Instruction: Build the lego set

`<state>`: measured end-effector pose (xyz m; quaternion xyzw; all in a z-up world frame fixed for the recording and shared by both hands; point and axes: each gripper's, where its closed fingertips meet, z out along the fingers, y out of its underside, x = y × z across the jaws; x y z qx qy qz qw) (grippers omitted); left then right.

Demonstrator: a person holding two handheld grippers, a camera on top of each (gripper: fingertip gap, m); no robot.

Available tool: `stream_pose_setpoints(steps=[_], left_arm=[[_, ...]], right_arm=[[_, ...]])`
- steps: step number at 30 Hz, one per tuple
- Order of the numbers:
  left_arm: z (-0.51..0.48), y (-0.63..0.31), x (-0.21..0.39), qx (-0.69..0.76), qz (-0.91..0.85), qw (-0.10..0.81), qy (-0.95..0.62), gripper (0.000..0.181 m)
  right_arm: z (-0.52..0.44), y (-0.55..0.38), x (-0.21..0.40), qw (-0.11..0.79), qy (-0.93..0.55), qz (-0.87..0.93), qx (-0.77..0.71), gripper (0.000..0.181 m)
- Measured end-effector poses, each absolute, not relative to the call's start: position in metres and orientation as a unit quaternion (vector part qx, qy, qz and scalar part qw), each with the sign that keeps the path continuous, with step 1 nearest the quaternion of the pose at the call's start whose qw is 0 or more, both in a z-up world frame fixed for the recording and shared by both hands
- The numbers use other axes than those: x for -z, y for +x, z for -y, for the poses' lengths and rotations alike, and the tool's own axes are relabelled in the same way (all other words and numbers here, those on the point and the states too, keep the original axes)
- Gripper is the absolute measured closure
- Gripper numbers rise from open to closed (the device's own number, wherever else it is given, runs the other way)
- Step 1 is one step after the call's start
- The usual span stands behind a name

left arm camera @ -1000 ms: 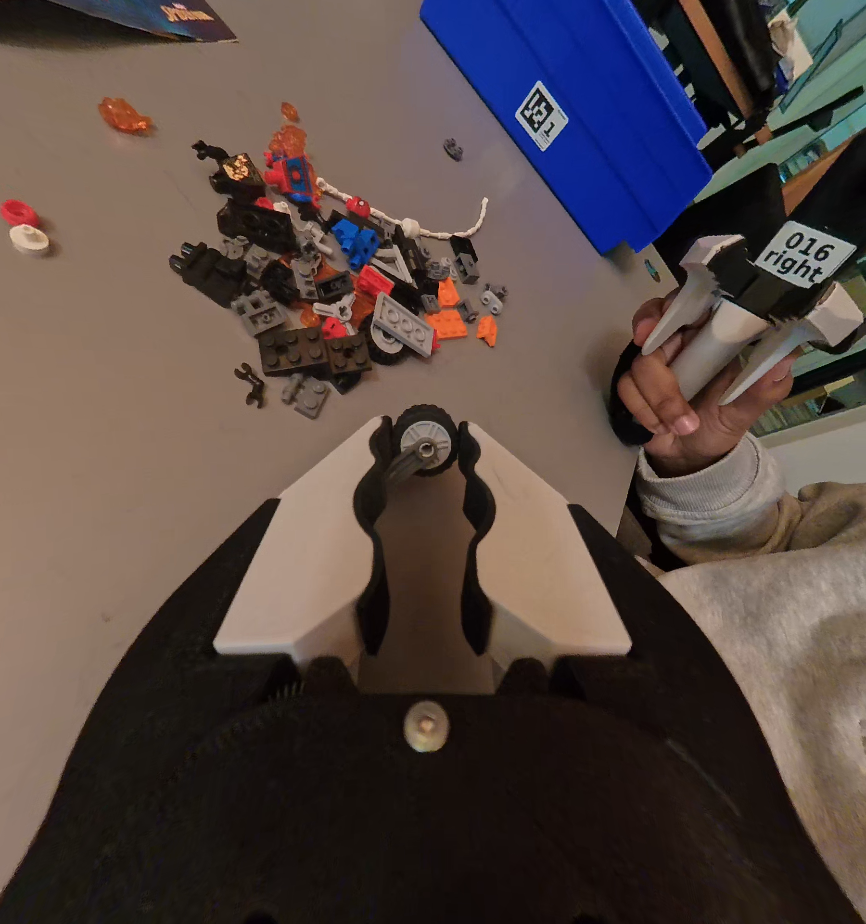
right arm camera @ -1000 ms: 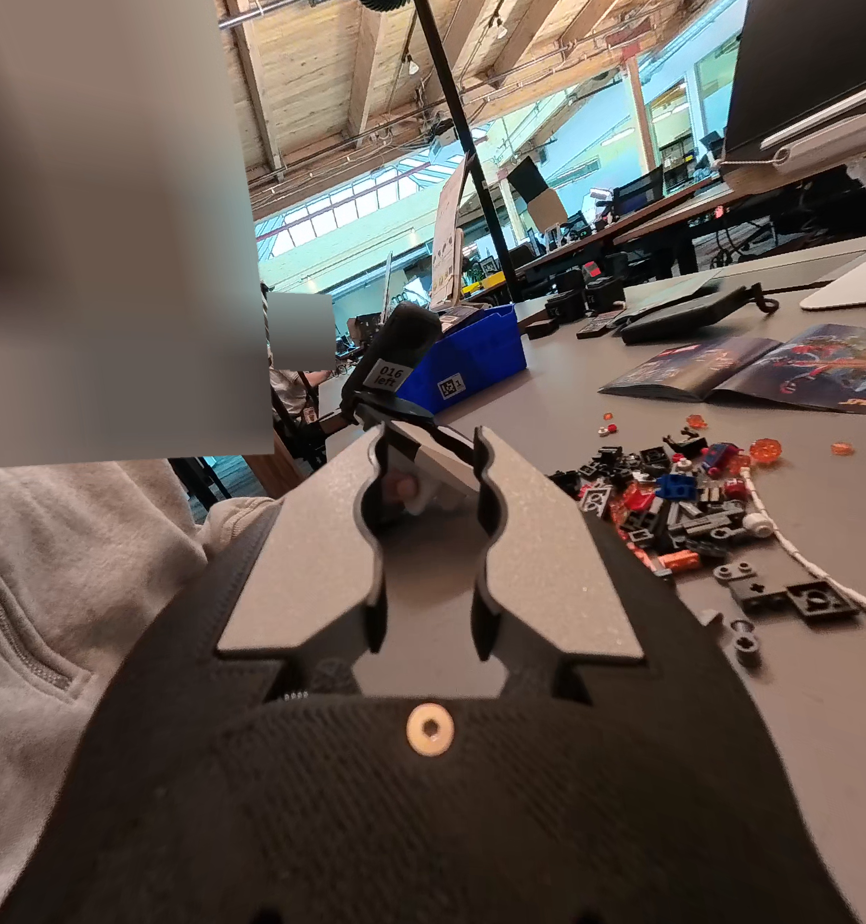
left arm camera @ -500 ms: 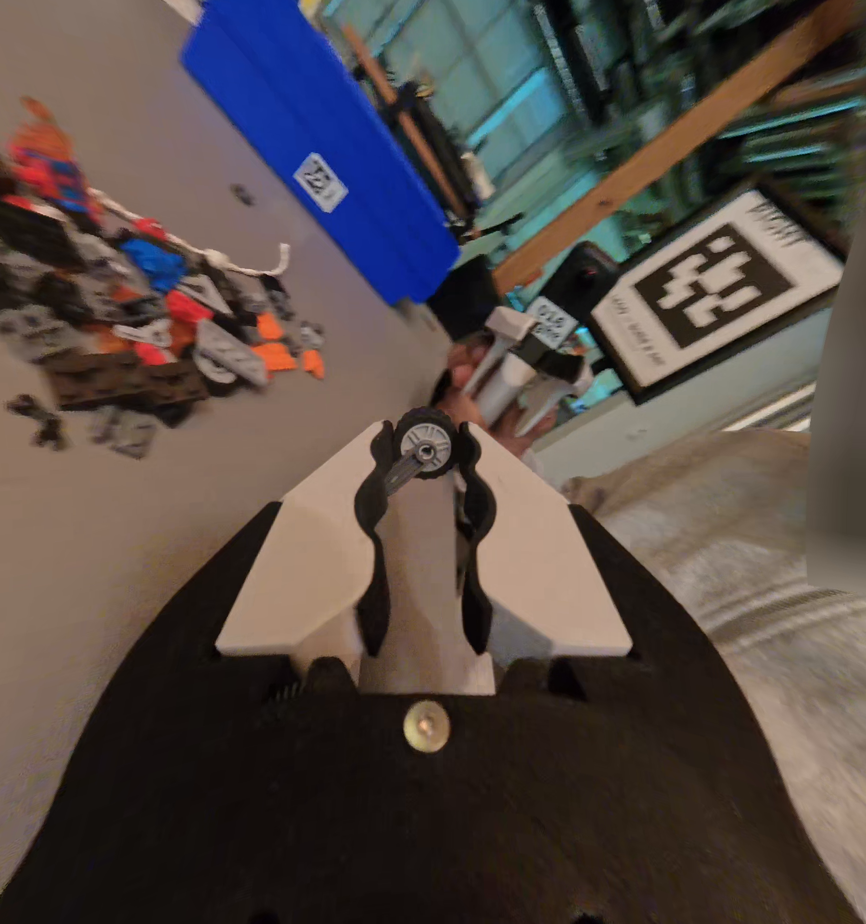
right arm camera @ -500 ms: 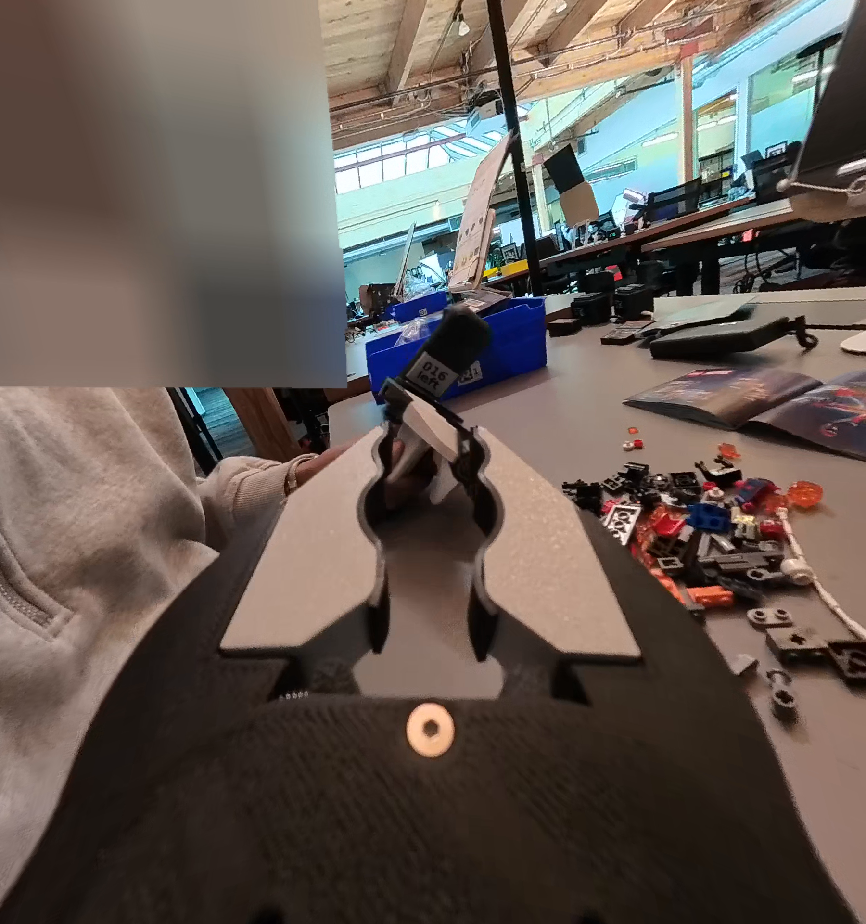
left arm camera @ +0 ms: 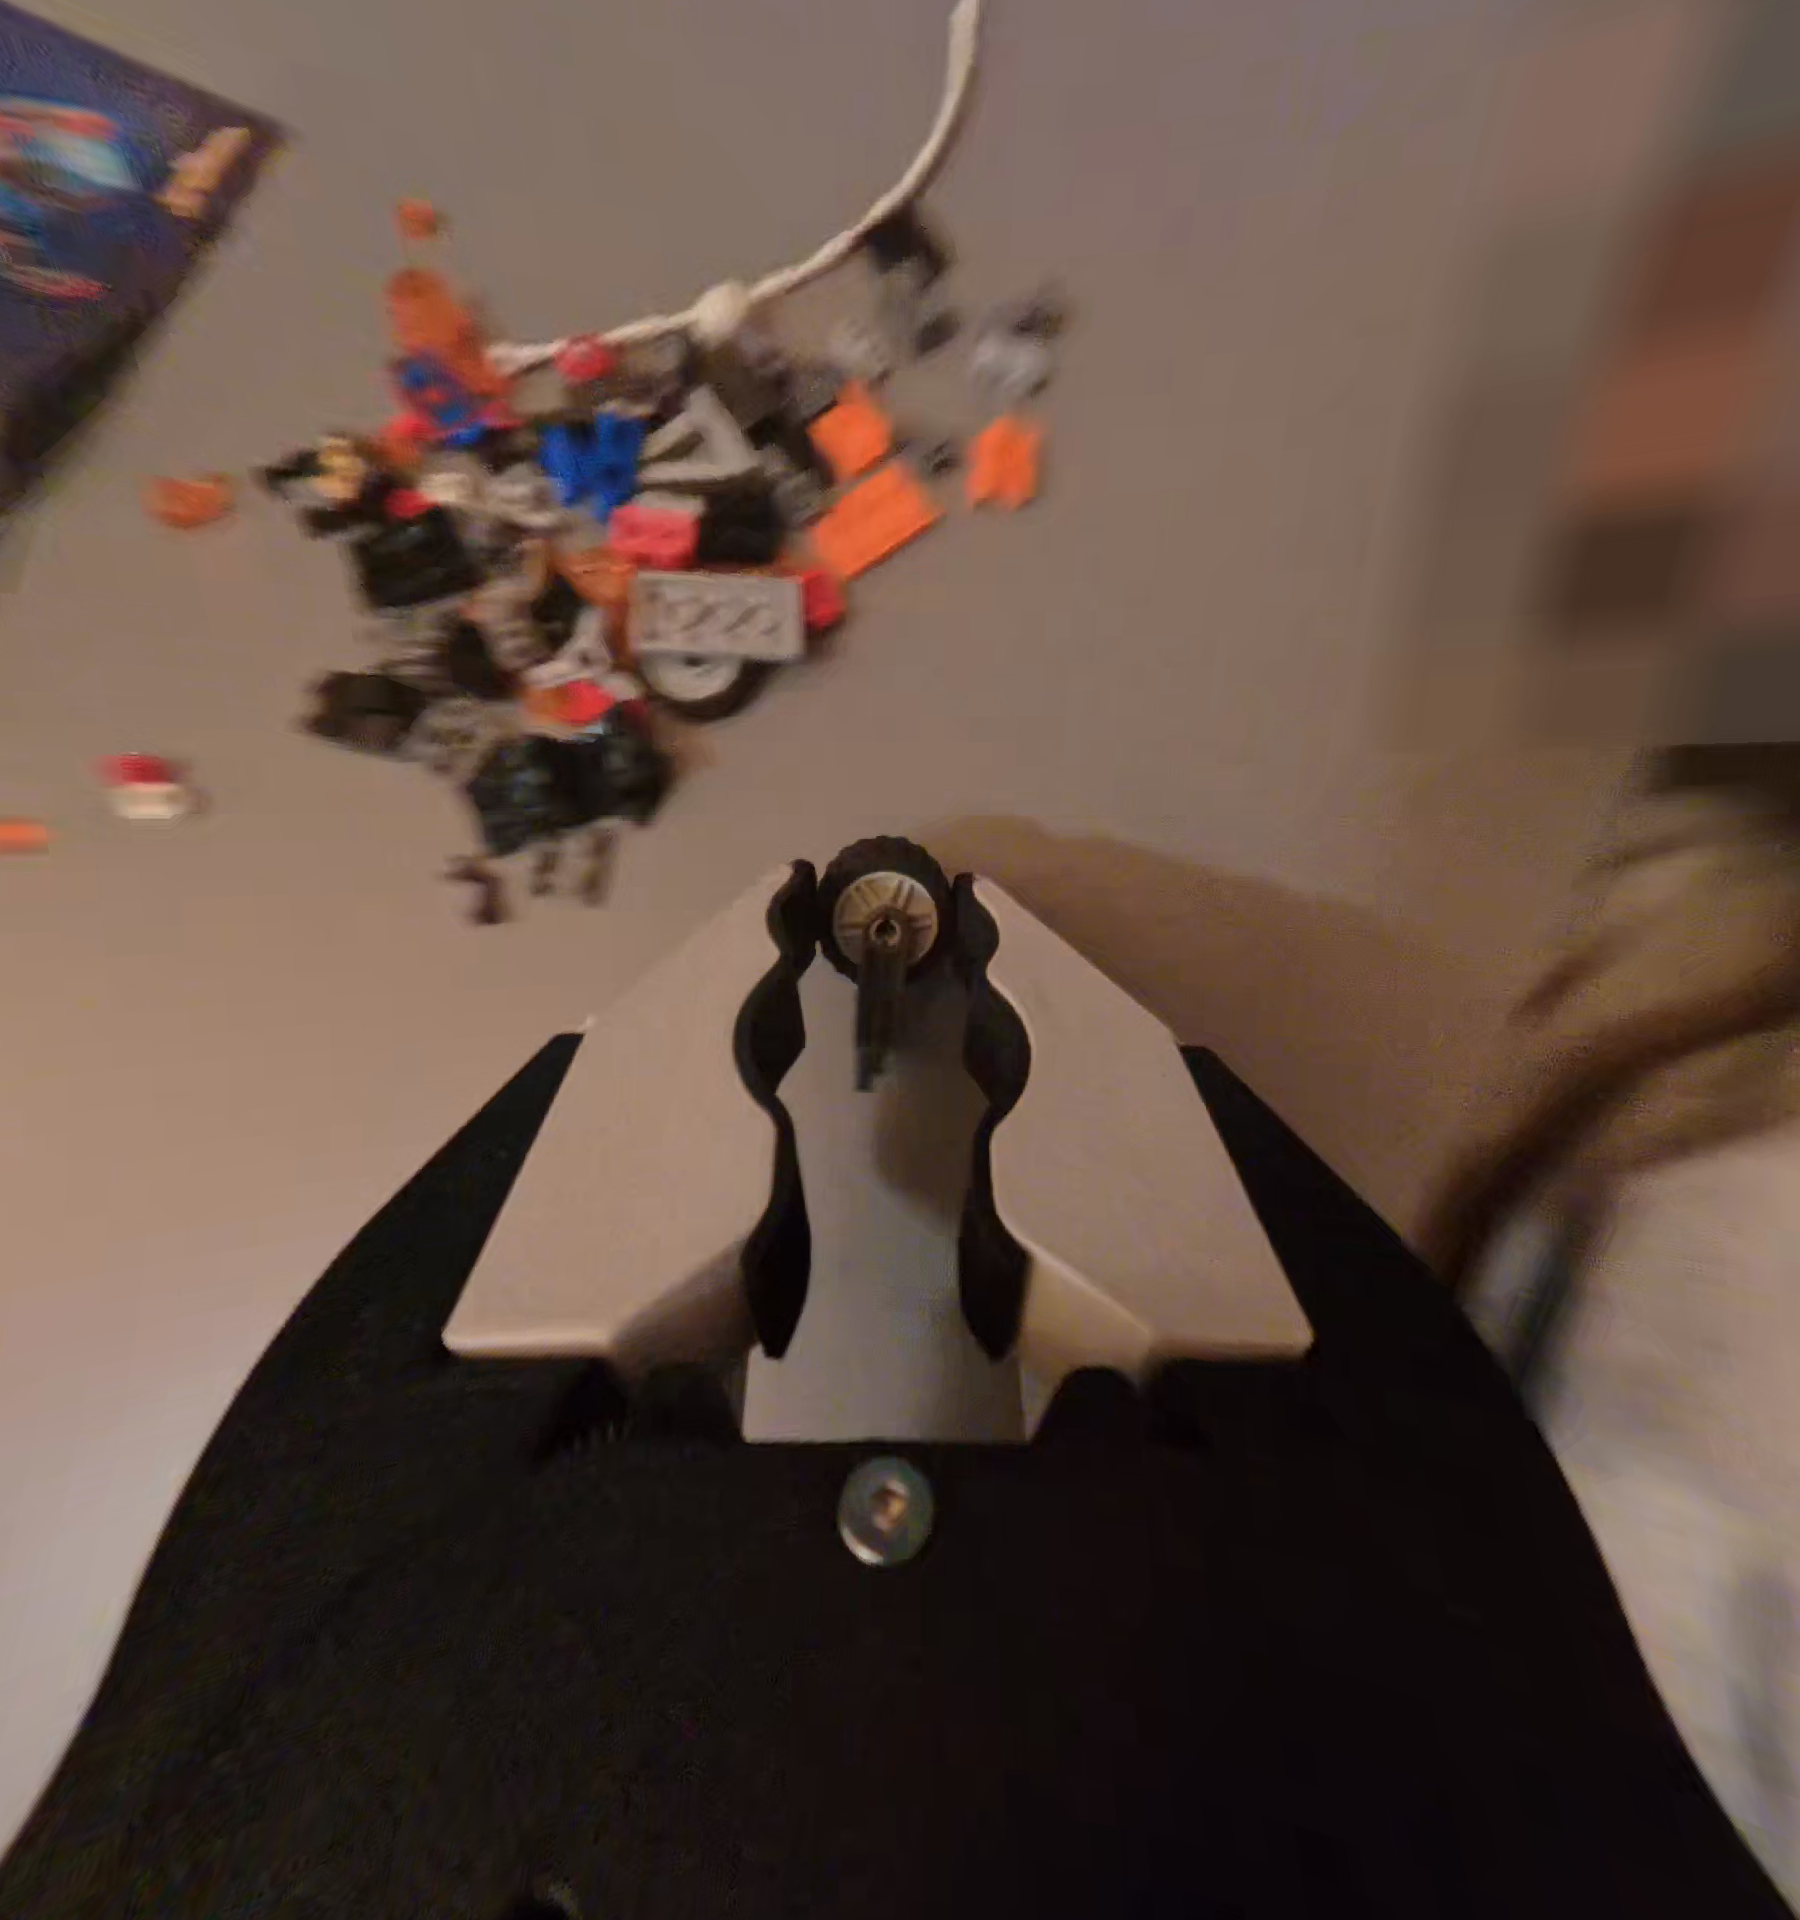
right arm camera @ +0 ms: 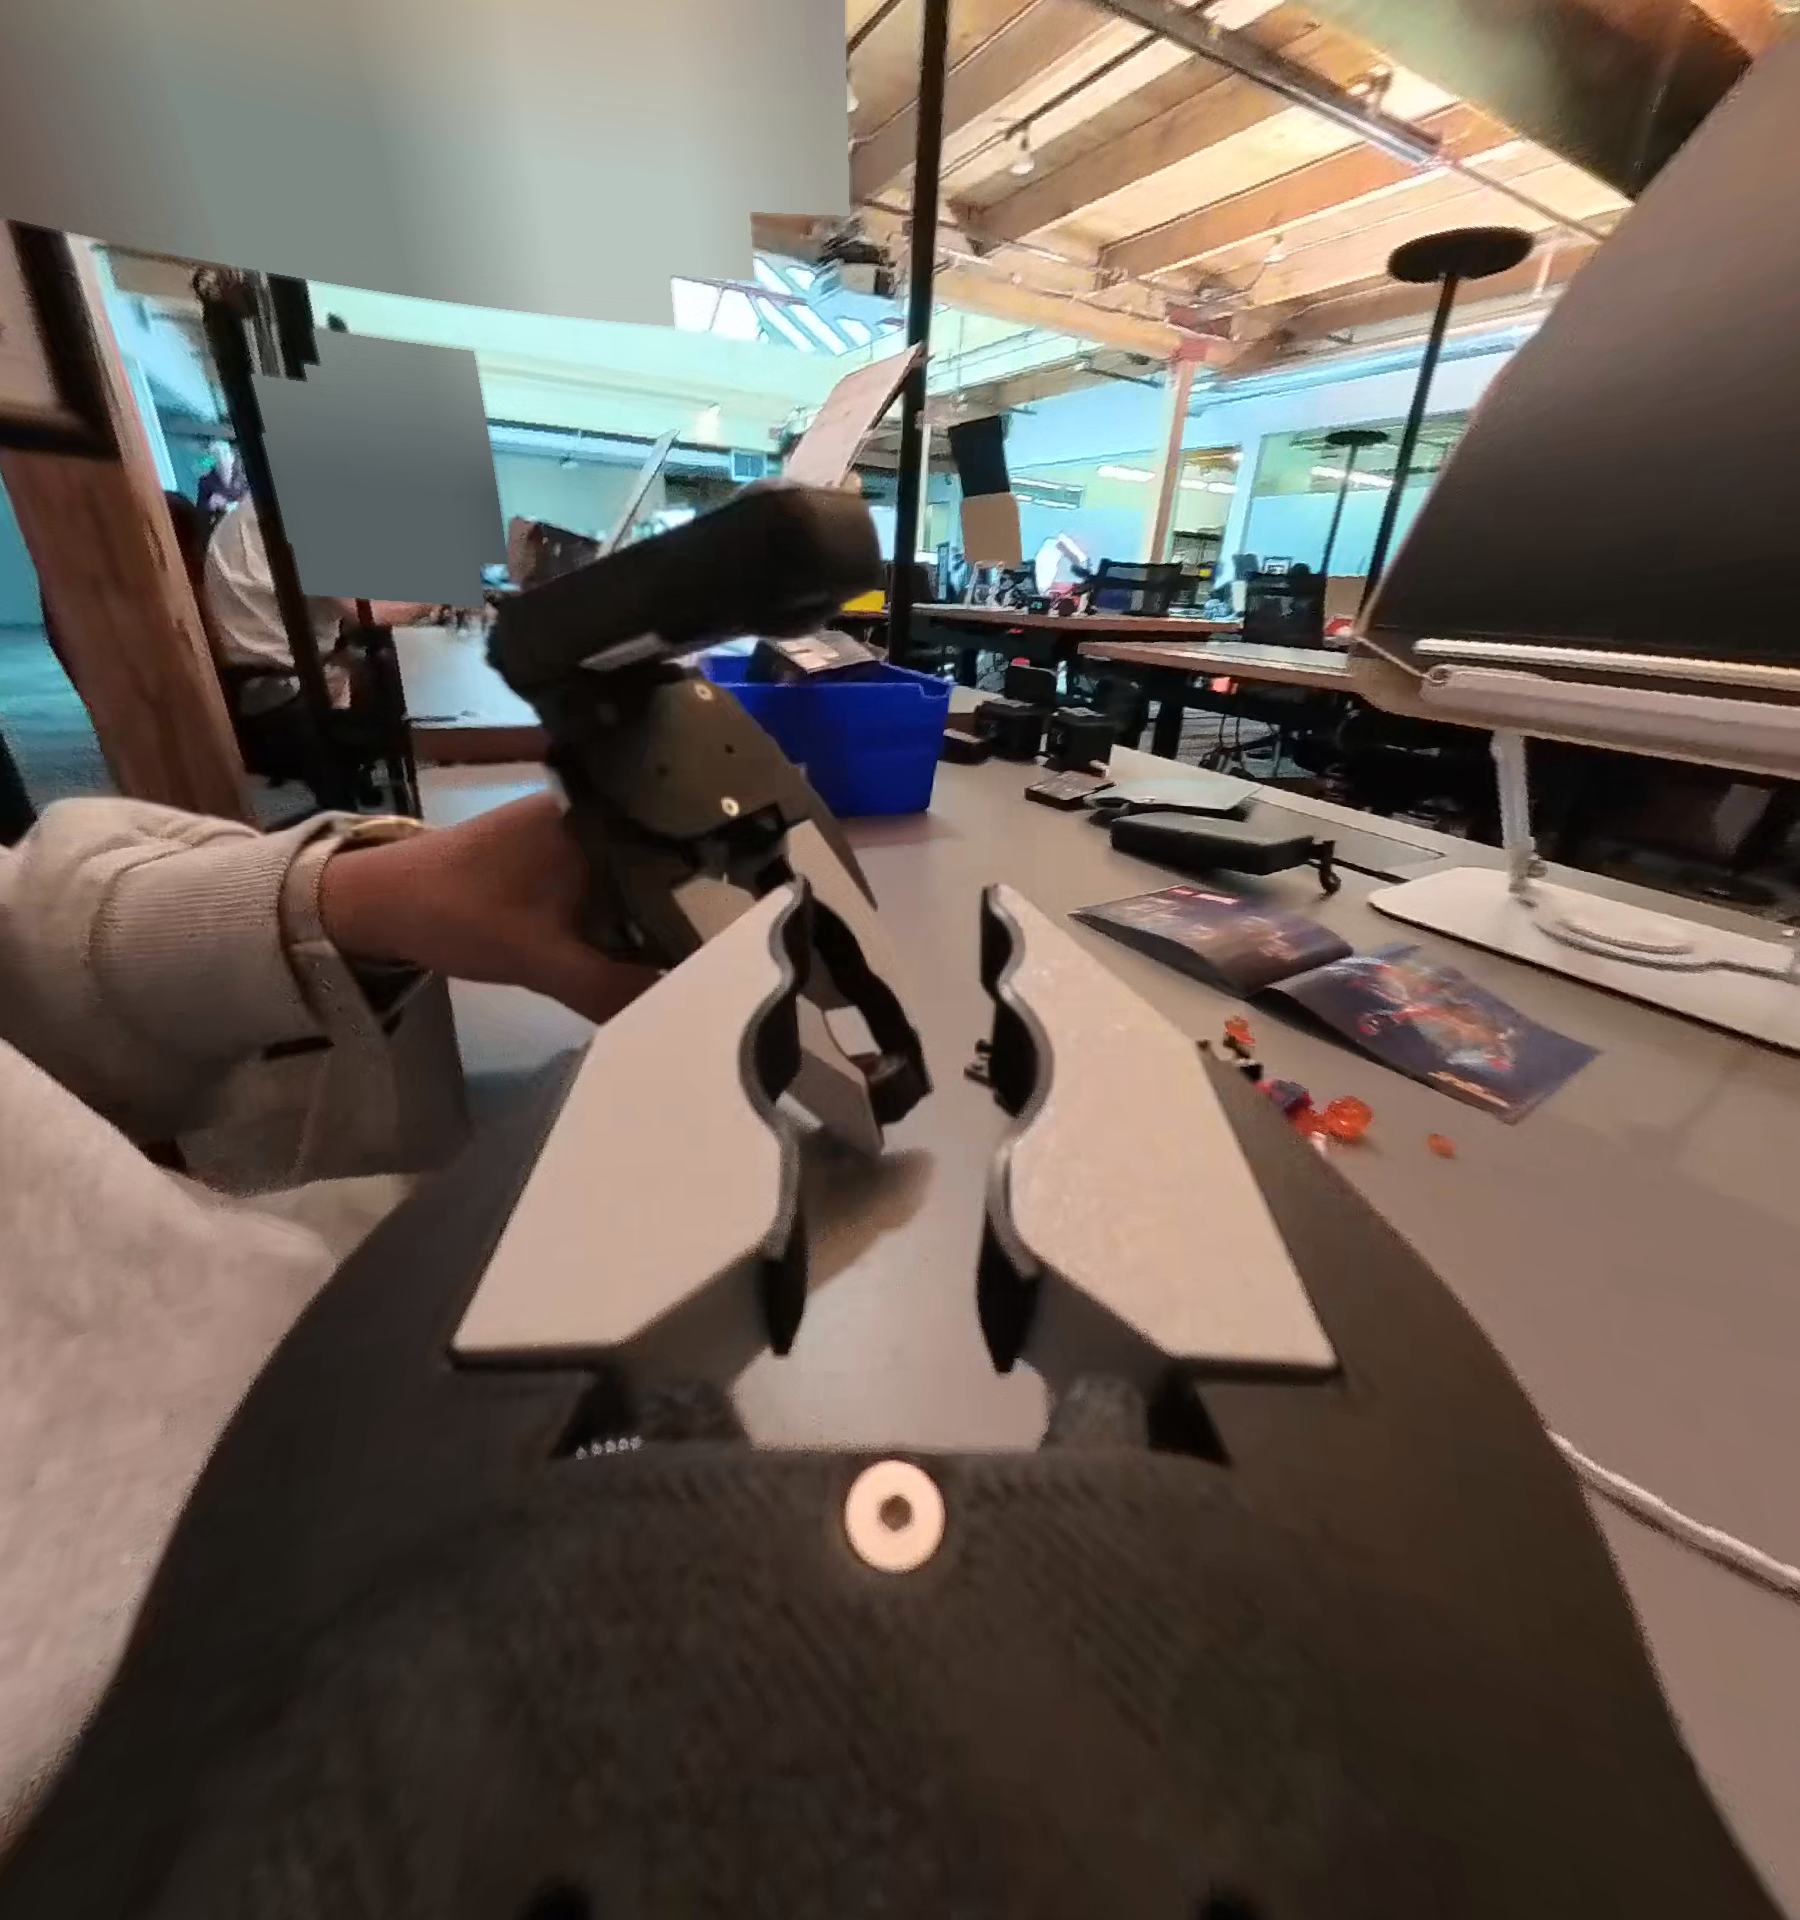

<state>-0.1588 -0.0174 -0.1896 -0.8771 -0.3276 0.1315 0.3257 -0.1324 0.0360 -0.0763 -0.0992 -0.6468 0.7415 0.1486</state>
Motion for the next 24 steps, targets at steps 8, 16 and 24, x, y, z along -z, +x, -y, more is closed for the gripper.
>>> stream_pose_setpoints(steps=[8, 16, 24], left_arm=[[0.044, -0.197, 0.187, -0.309, 0.230, 0.056, -0.921, 0.155], [0.041, -0.193, 0.163, -0.327, 0.232, 0.097, -0.911, 0.156], [0.037, -0.197, 0.165, -0.320, 0.233, 0.147, -0.907, 0.155]], right_arm=[[-0.069, -0.154, 0.060, 0.114, -0.177, 0.572, -0.793, 0.150], [-0.068, -0.158, 0.063, 0.096, -0.189, 0.575, -0.790, 0.147], [-0.065, -0.156, 0.063, 0.091, -0.182, 0.581, -0.788, 0.146]])
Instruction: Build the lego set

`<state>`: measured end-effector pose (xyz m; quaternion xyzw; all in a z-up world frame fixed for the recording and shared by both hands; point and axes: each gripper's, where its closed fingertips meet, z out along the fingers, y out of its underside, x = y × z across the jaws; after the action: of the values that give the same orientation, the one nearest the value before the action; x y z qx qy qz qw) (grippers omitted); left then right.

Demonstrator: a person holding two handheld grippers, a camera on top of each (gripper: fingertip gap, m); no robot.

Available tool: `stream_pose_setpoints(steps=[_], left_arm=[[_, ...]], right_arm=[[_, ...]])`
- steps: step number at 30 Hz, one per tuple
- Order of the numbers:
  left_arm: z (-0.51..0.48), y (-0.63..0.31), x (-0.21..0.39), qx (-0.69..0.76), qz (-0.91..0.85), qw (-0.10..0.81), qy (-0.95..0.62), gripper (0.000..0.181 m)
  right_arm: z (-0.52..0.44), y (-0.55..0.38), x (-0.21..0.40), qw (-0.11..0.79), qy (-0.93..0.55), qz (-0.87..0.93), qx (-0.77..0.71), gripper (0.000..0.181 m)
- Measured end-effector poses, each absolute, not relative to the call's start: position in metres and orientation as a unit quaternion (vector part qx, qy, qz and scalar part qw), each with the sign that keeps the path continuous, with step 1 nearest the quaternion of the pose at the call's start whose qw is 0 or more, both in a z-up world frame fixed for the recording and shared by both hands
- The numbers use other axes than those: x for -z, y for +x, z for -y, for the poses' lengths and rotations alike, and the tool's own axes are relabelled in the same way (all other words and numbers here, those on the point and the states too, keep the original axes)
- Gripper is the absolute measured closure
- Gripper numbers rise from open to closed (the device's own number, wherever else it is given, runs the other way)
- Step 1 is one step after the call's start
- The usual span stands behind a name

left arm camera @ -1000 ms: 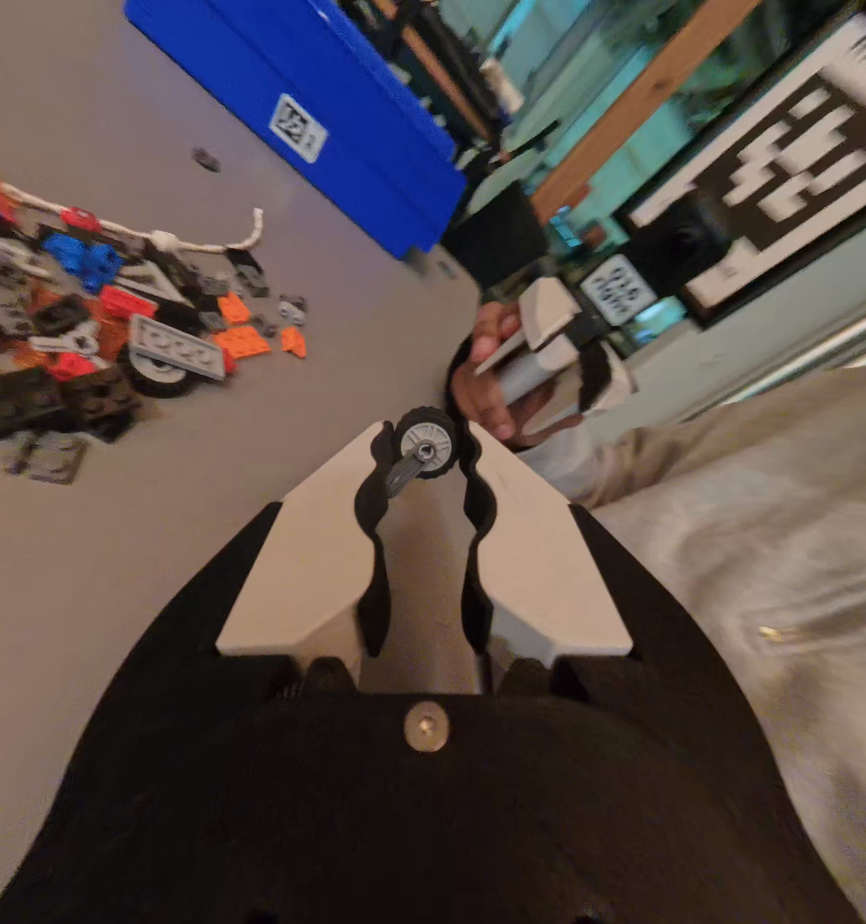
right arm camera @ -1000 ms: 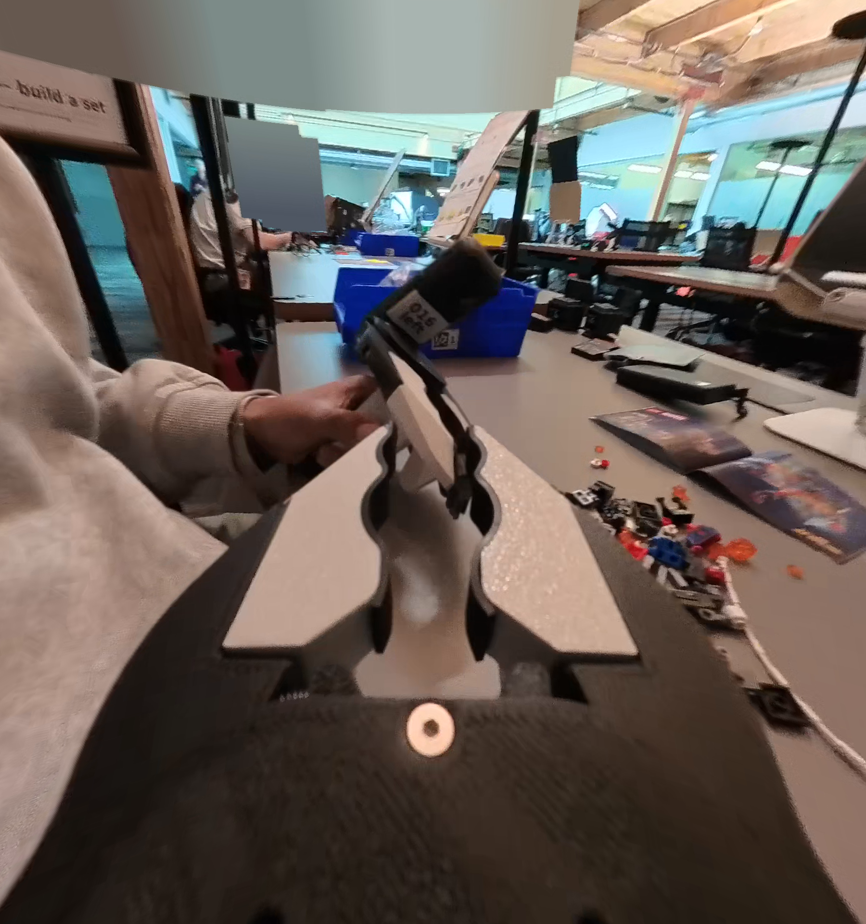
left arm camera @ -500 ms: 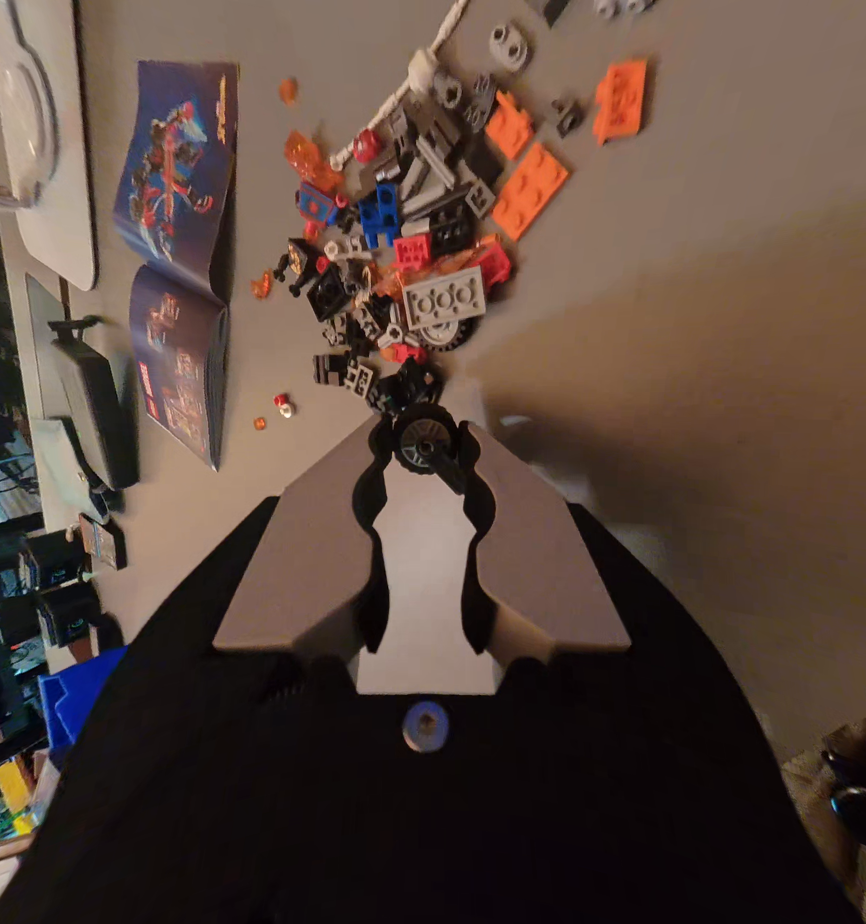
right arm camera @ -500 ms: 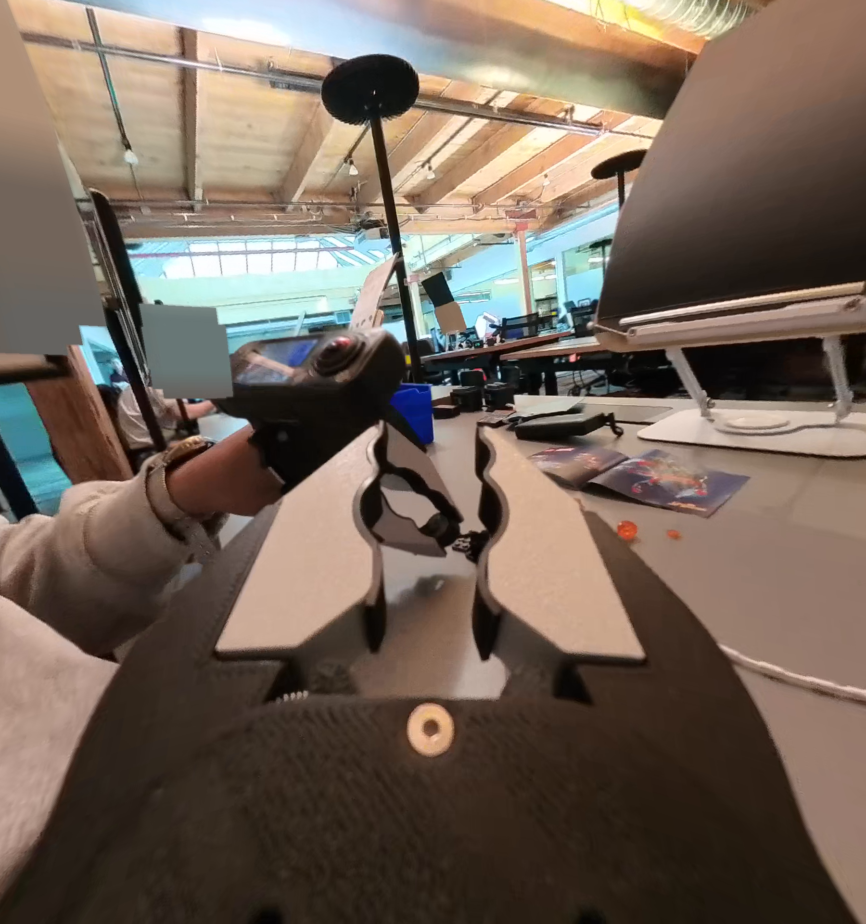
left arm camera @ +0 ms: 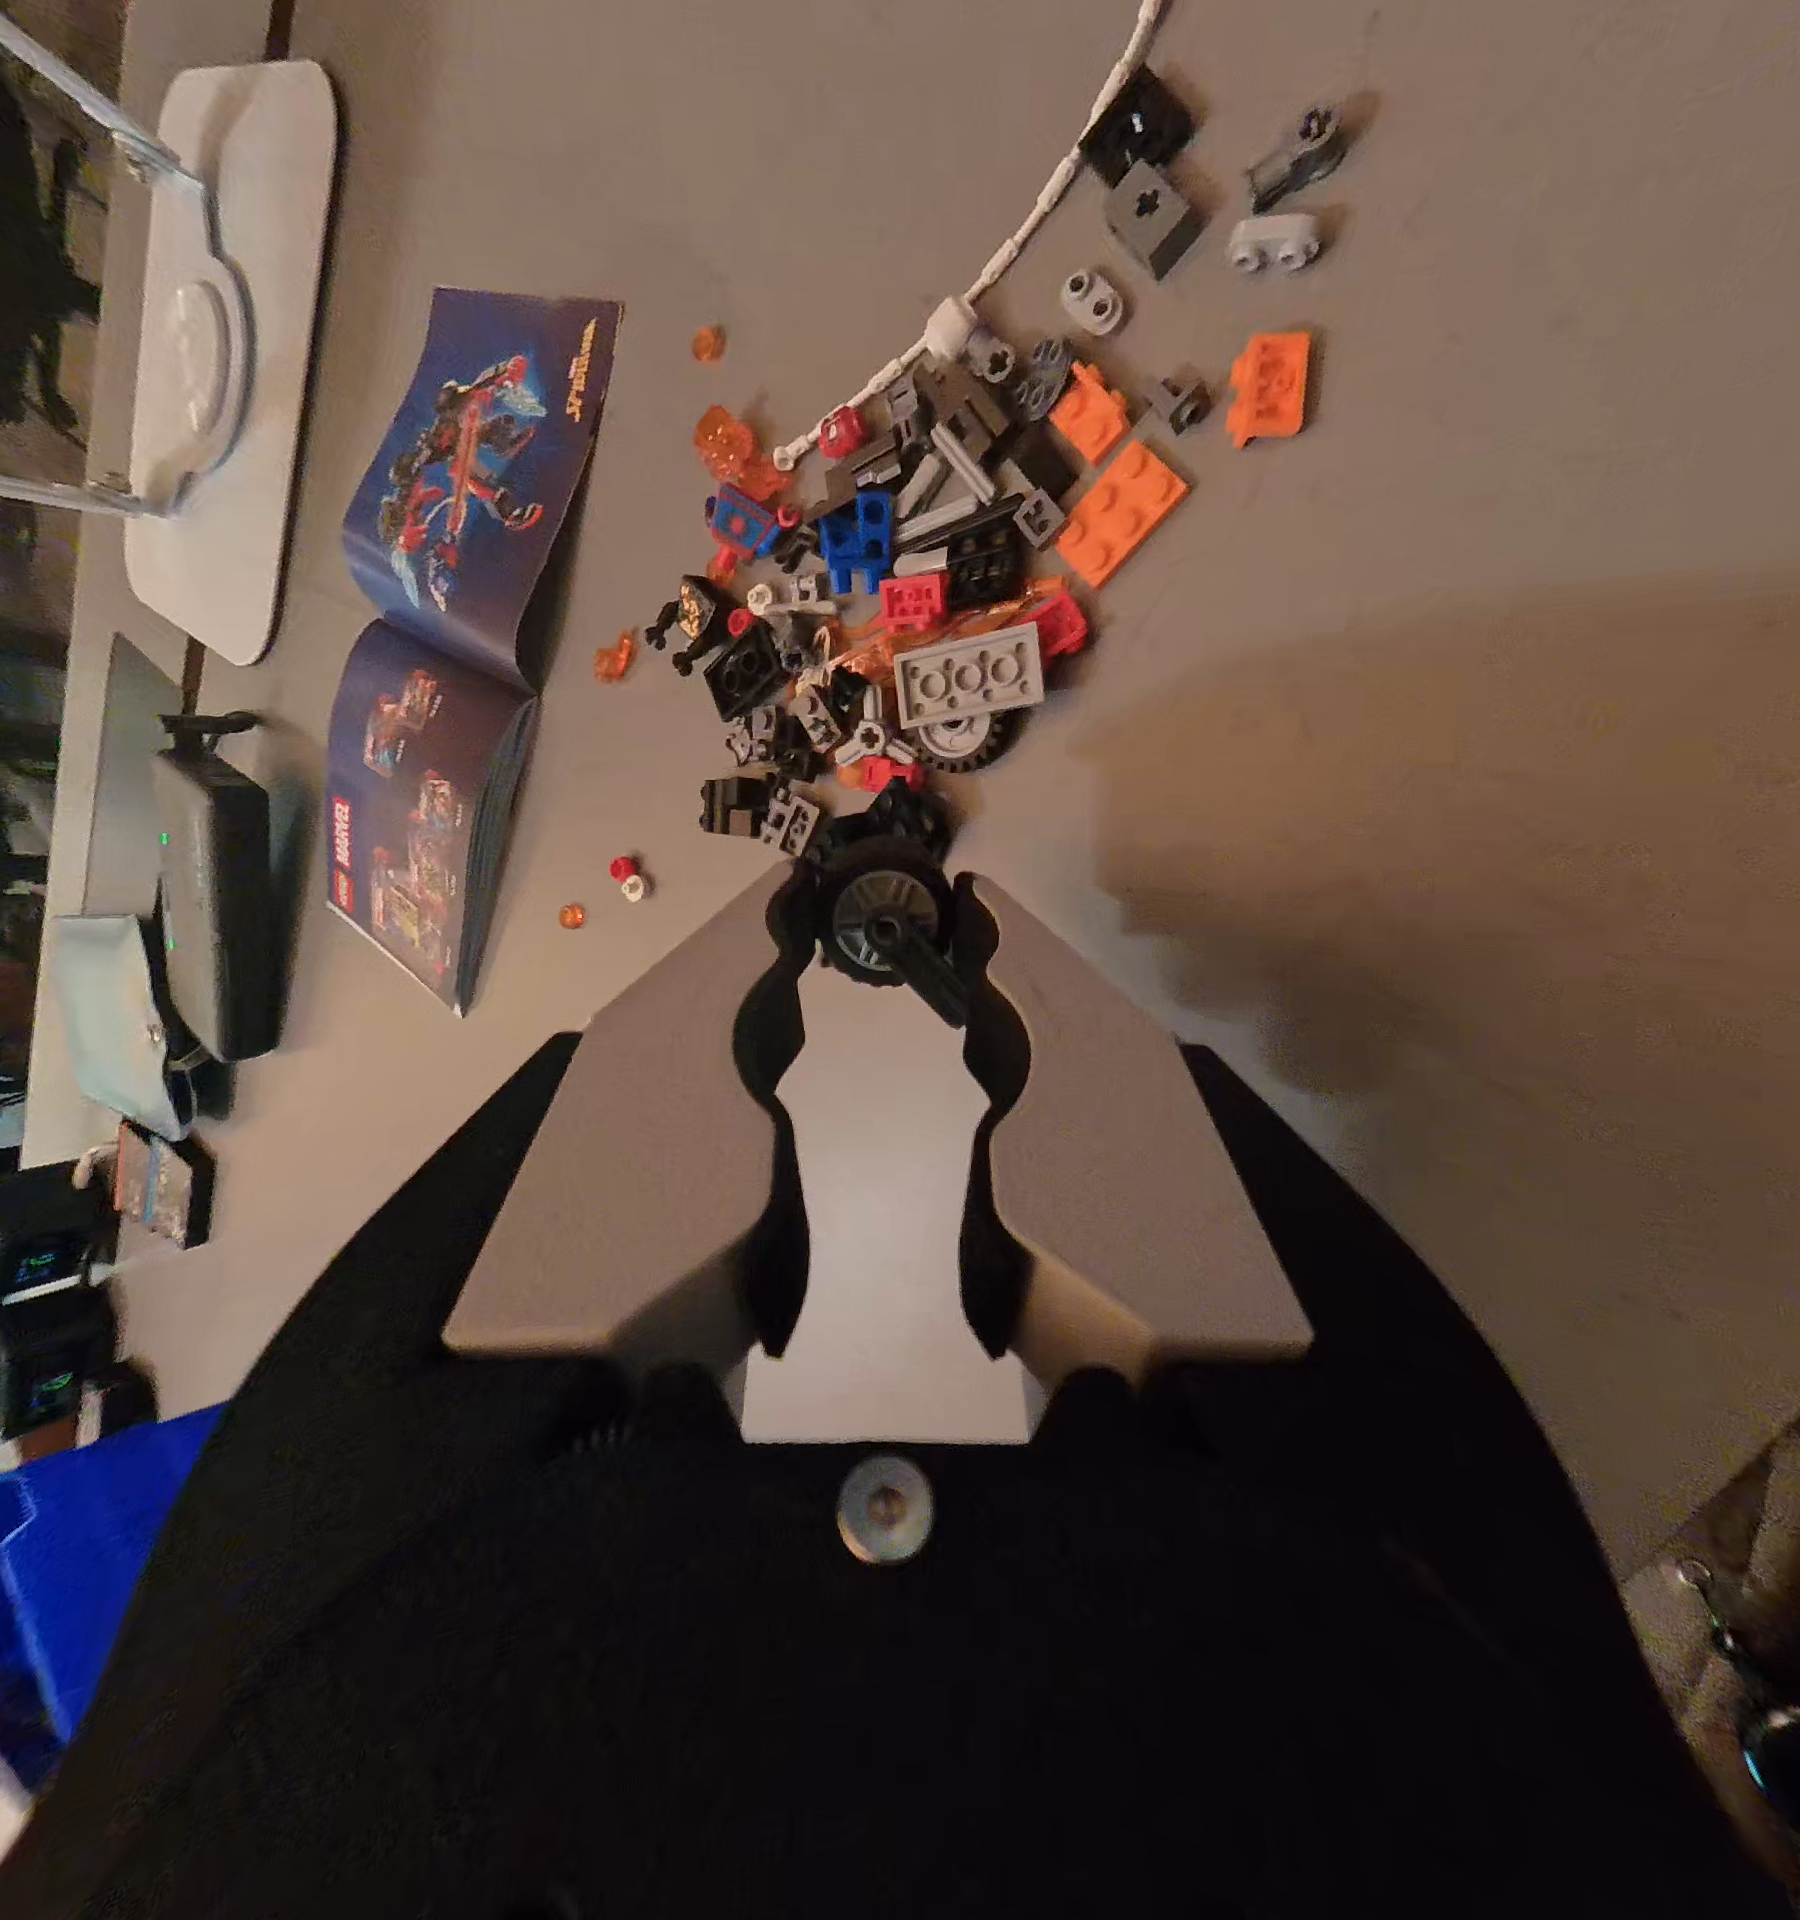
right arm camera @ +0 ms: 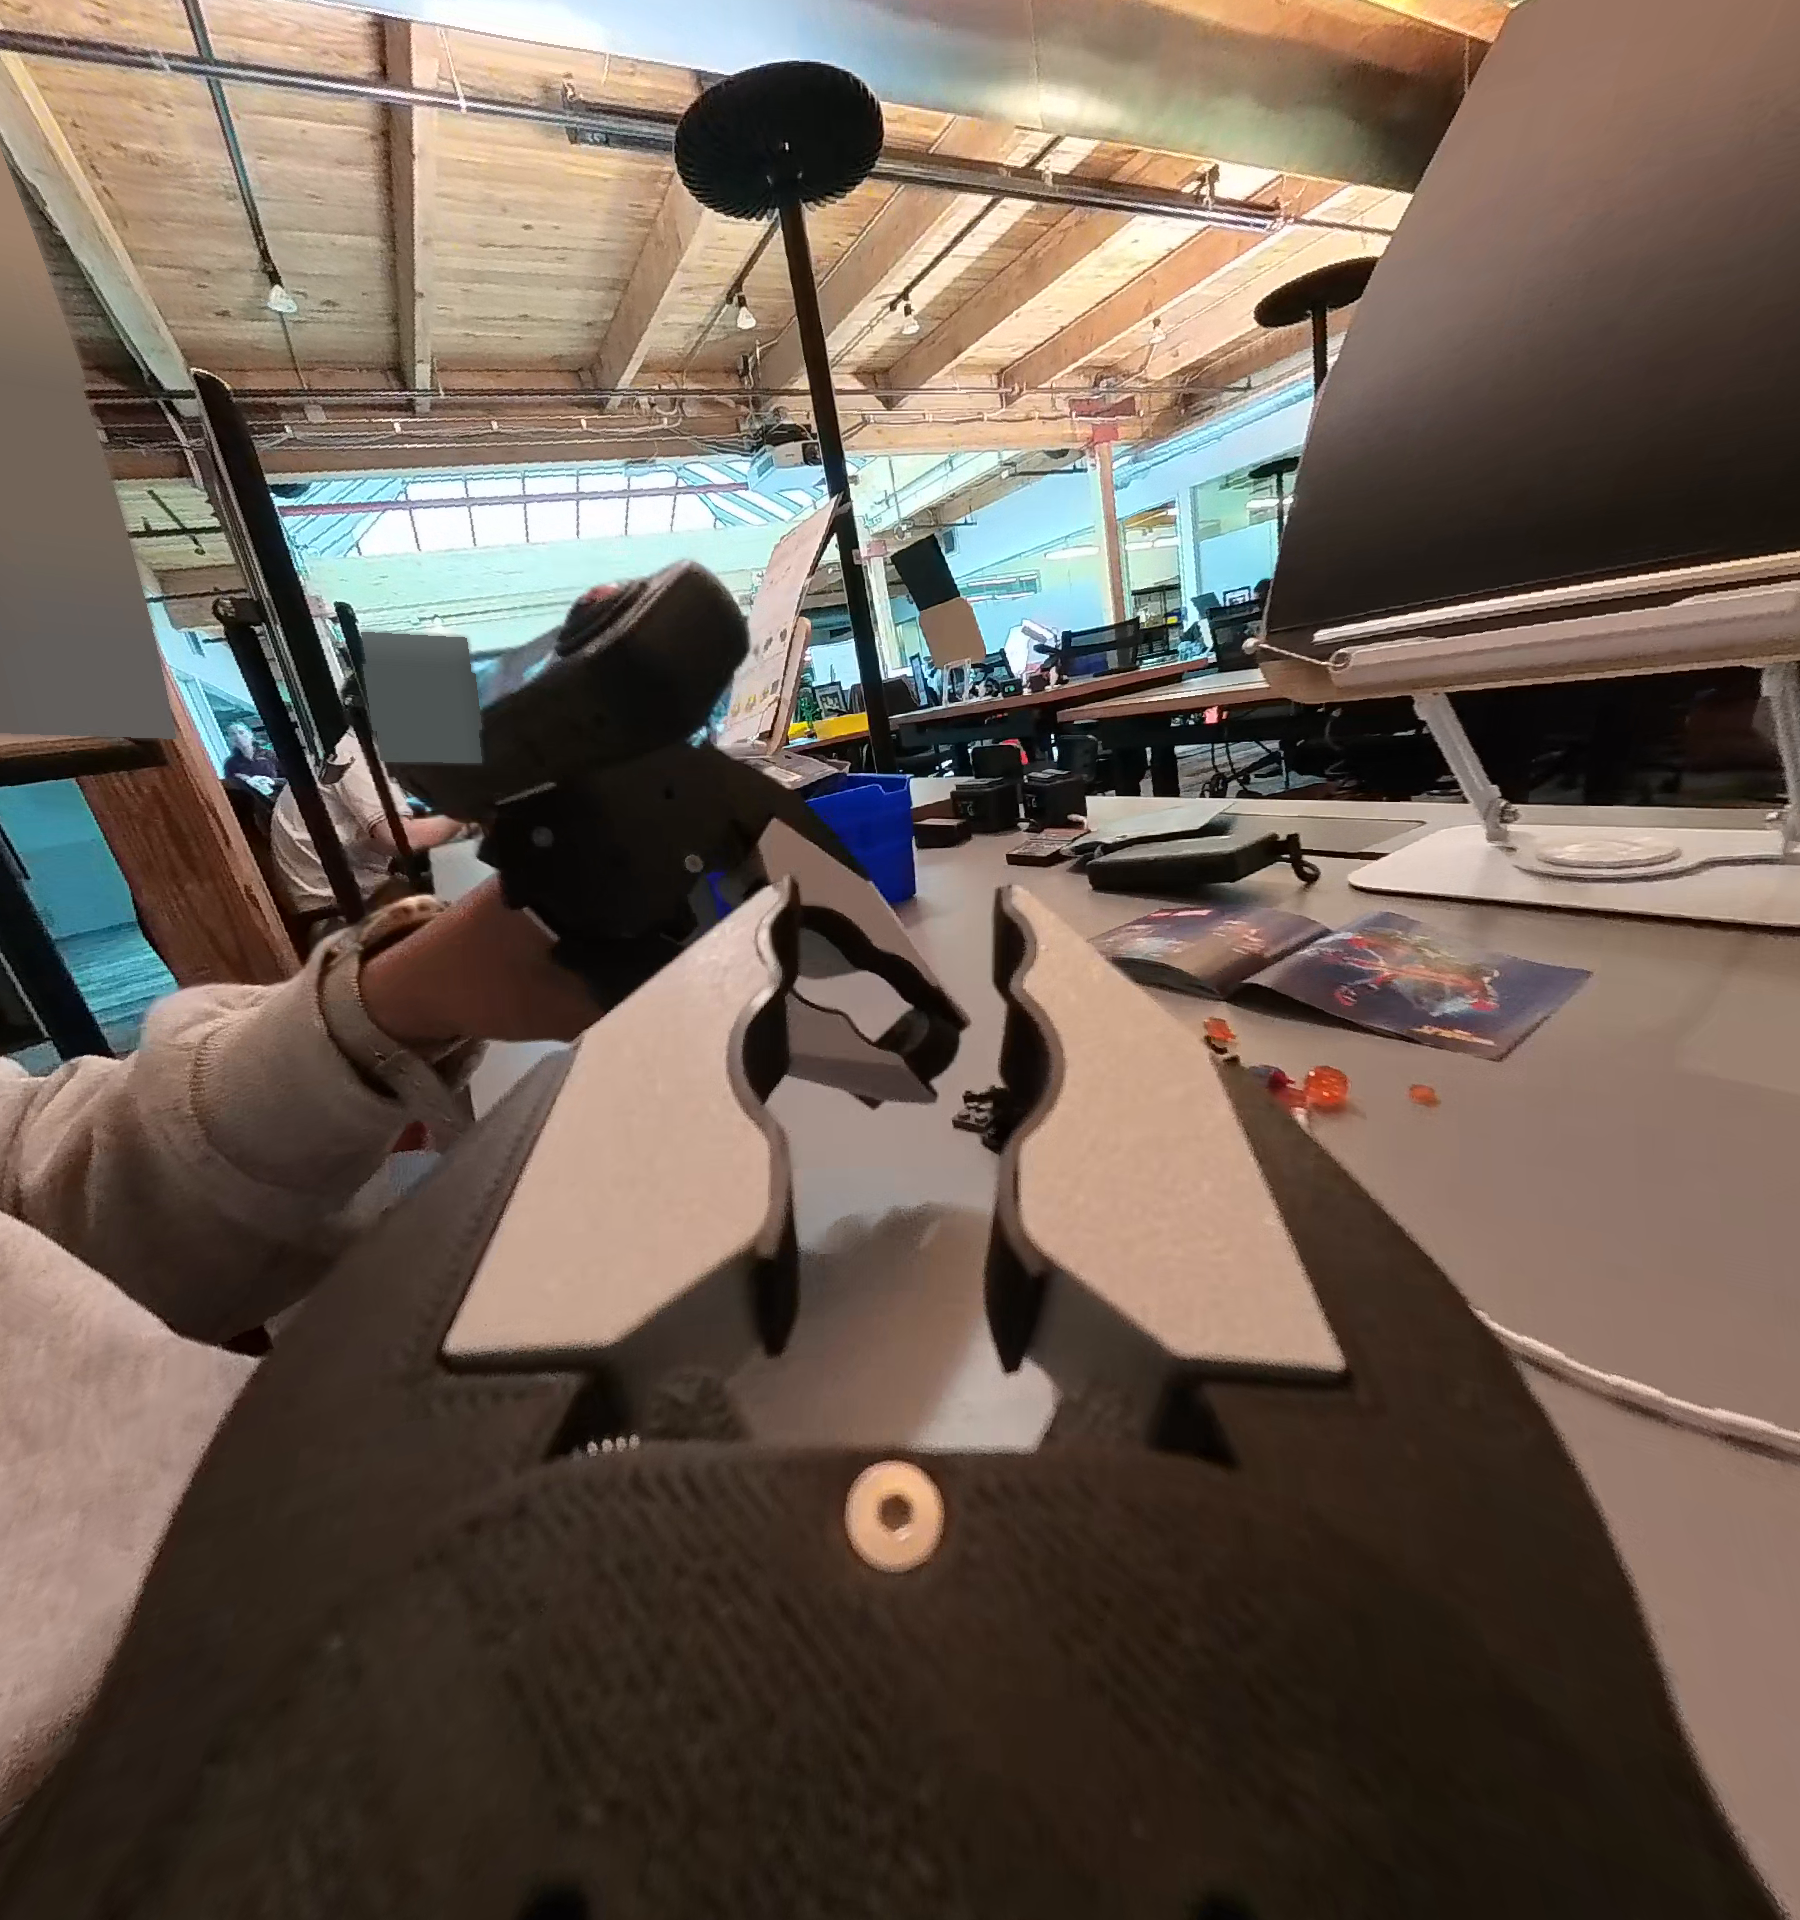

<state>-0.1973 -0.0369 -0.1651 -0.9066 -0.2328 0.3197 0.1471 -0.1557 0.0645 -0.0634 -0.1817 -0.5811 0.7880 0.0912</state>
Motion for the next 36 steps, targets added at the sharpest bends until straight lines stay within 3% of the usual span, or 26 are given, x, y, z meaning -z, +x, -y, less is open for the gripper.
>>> stream_pose_setpoints(steps=[3, 8, 11, 16, 20, 36], left_arm=[[0.015, -0.189, 0.168, -0.249, 0.240, 0.249, -0.904, 0.156], [-0.026, -0.151, 0.113, 0.052, 0.250, 0.590, -0.766, 0.157], [-0.017, -0.140, 0.092, 0.162, 0.238, 0.672, -0.683, 0.157], [-0.014, -0.128, 0.084, 0.316, 0.217, 0.706, -0.596, 0.157], [-0.018, -0.119, 0.088, 0.391, 0.204, 0.685, -0.580, 0.157], [-0.028, -0.109, 0.093, 0.441, 0.198, 0.657, -0.578, 0.157]], right_arm=[[-0.063, -0.154, 0.064, 0.095, -0.177, 0.586, -0.785, 0.145], [-0.055, -0.149, 0.067, 0.118, -0.158, 0.606, -0.770, 0.145], [-0.045, -0.142, 0.073, 0.141, -0.129, 0.632, -0.751, 0.146], [-0.028, -0.124, 0.083, 0.167, -0.062, 0.671, -0.720, 0.165], [-0.032, -0.126, 0.080, 0.129, -0.072, 0.660, -0.736, 0.168], [-0.018, -0.110, 0.095, -0.017, -0.050, 0.708, -0.704, 0.180]])
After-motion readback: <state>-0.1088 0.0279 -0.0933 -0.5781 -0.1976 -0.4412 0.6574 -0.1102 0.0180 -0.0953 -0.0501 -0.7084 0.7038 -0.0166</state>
